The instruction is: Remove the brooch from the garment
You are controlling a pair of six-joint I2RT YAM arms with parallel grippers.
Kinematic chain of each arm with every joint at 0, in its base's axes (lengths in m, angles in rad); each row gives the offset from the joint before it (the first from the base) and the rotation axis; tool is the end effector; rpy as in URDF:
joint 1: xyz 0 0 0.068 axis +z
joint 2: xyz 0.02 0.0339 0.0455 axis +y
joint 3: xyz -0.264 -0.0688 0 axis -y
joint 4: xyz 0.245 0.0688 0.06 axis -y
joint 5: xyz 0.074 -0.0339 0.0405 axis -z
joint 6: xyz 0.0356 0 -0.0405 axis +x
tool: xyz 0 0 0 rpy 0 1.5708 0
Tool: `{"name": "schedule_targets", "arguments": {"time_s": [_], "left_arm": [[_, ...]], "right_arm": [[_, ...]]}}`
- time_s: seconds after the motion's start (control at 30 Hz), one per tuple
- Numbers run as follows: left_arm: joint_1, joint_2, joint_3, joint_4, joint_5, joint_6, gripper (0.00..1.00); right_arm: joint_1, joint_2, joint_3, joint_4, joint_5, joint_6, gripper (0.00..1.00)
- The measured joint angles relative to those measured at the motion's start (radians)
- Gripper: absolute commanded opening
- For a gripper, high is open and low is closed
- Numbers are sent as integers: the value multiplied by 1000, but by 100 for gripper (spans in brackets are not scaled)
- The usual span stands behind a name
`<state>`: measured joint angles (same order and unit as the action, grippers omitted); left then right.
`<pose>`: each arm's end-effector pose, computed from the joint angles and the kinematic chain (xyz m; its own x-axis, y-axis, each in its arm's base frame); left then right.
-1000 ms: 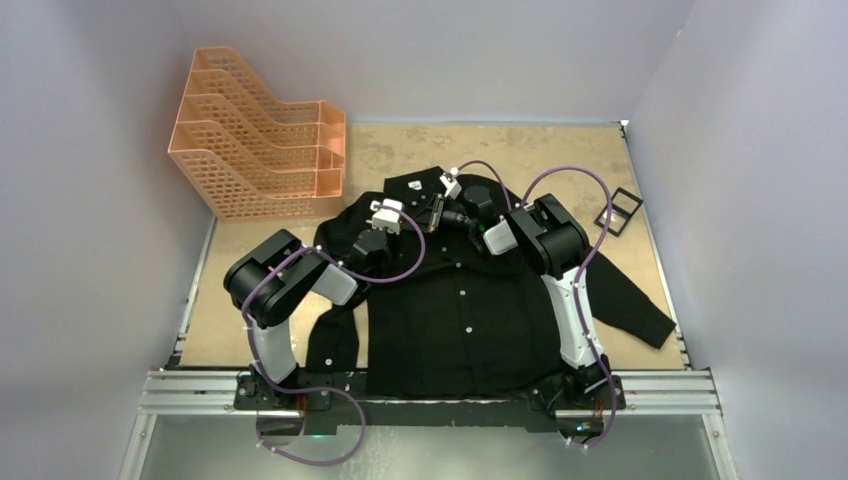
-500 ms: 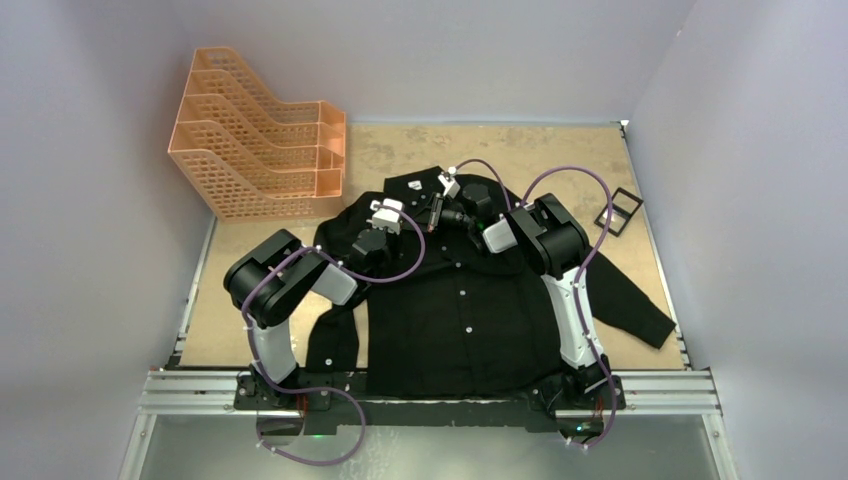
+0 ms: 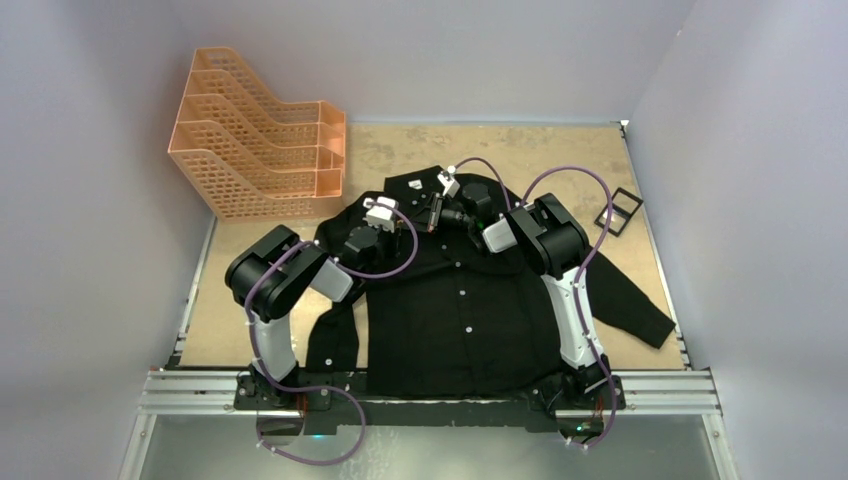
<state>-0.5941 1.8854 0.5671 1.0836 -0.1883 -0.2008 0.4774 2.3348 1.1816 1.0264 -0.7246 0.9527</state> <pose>0.2747 -0.1775 0.1170 -0.2684 -0.0551 -0.9617 0.3526 0.9235 -0.1513 0.3948 0.2308 0.0918 -0.8214 0.2621 -0.5065 -0.4462 0.2577 0.8570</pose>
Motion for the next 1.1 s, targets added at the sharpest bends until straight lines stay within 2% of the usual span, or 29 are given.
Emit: {"name": "schedule_targets", "arguments": {"time_s": [0.27, 0.6, 0.83, 1.1], "left_arm": [[15, 0, -5, 7, 28, -21, 0], [16, -1, -5, -4, 19, -24, 0], [9, -16, -4, -32, 5, -15, 0], [-10, -46, -3, -85, -30, 15, 0]], "right_arm": [[1, 2, -8, 39, -6, -12, 0], [1, 2, -68, 166, -11, -3, 0], [20, -35, -121, 267, -82, 32, 0], [3, -155, -188, 298, -89, 30, 11]]}}
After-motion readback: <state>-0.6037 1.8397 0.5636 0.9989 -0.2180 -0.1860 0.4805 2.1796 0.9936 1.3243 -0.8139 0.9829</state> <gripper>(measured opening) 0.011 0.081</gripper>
